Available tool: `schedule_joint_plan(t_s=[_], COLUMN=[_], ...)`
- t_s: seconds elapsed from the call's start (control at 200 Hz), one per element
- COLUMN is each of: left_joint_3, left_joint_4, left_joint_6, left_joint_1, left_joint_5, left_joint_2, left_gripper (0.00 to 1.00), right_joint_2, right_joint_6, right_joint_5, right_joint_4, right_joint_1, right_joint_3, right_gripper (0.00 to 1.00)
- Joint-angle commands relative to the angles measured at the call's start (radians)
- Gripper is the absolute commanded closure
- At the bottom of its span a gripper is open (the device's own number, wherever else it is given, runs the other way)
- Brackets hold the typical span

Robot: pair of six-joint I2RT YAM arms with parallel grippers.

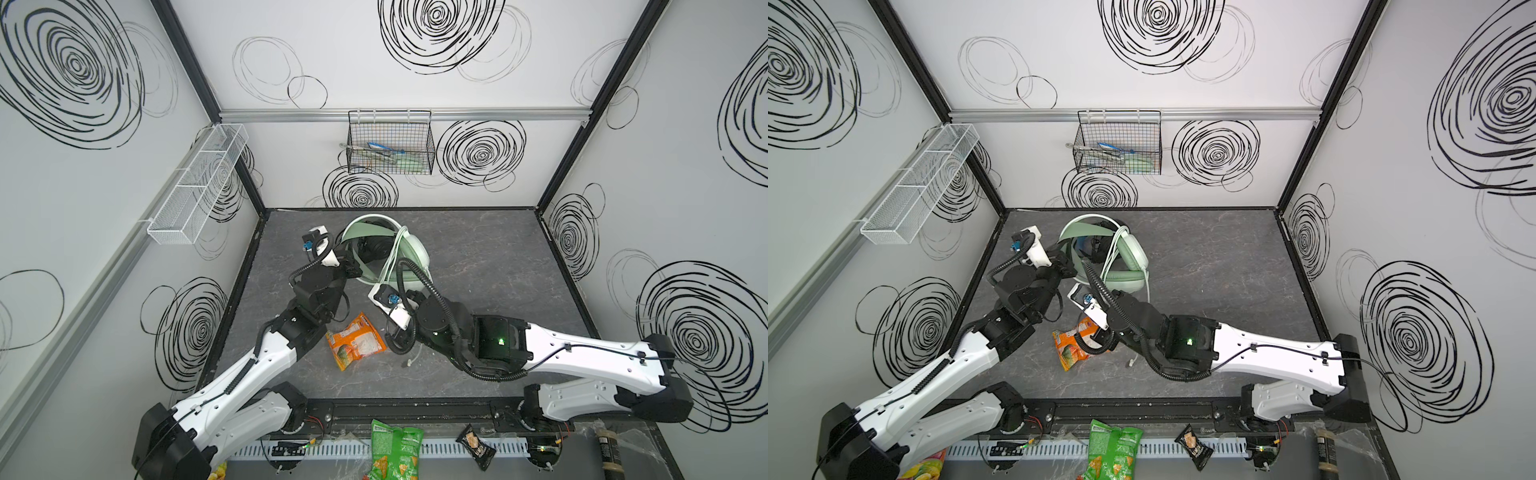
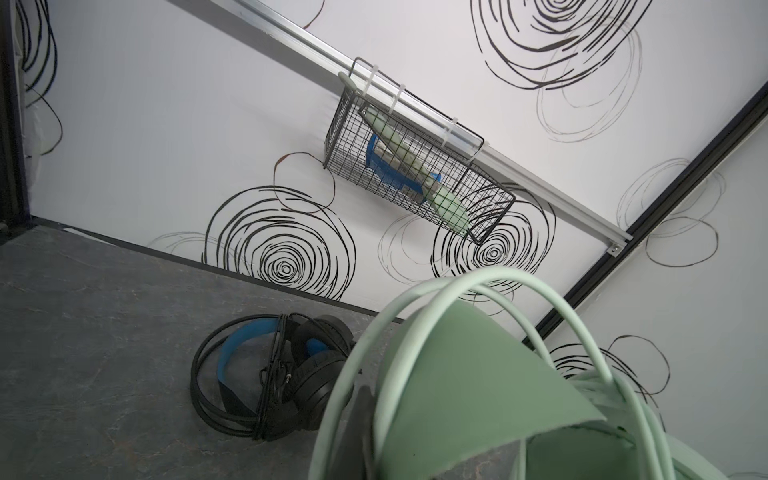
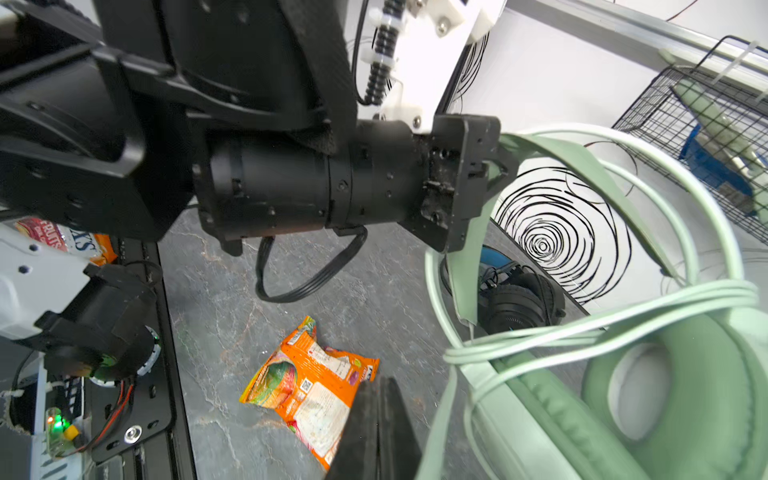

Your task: Wrap the headphones

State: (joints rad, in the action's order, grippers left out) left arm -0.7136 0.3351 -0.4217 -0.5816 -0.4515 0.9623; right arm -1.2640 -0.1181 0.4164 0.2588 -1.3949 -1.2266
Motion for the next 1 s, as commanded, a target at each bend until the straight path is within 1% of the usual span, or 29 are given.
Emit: schedule_joint_plan(t_s=[0.0, 0.145, 0.295, 0.47, 0.58, 0.725, 0.785, 0.855, 0.991], left_joint_3=[-0.034, -0.035, -0.037, -0.047, -0.077, -0.094, -0.098, -0.111, -0.137], left_joint_4=[0.033, 0.02, 0.009, -0.005, -0.06, -0.109, -0.125, -0.149, -0.199], left_joint_6=[0.18, 0.278, 0.325, 0.396, 0.451, 0.481, 0.492, 0.507, 0.537], left_joint_1=[-0.008, -0.012, -0.012, -0.012, -0.011, -0.01, -0.011, -0.013, -0.014], left_joint_5=[-0.145, -0.171, -0.138, -0.028, 0.016, 0.09, 0.129, 0.149, 0.211], left_joint_2=[-0.022, -0.035, -0.042, -0.035, -0.019, -0.021, -0.024, -0.023, -0.017], left_gripper=[1.0, 1.0, 1.0, 1.0, 1.0, 1.0, 1.0, 1.0, 1.0], right_joint_2=[0.053, 0.061, 0.06, 0.076, 0.093, 0.105, 0.11, 0.115, 0.123], right_joint_6=[-0.031, -0.041, -0.05, -0.08, -0.111, -0.159, -0.181, -0.205, -0.237], right_joint_5=[0.016, 0.0, 0.0, 0.066, 0.115, 0.151, 0.165, 0.189, 0.26], right_joint_4=[0.048, 0.127, 0.188, 0.256, 0.295, 0.335, 0.341, 0.34, 0.33], right_joint_1=[-0.001, 0.005, 0.002, -0.007, -0.01, -0.016, -0.026, -0.046, -0.067], right_joint_3=[-0.047, -0.067, -0.076, -0.097, -0.108, -0.105, -0.093, -0.075, -0.044], right_gripper=[0.99, 0.98, 0.98, 0.97, 0.97, 0.97, 0.98, 0.98, 0.98])
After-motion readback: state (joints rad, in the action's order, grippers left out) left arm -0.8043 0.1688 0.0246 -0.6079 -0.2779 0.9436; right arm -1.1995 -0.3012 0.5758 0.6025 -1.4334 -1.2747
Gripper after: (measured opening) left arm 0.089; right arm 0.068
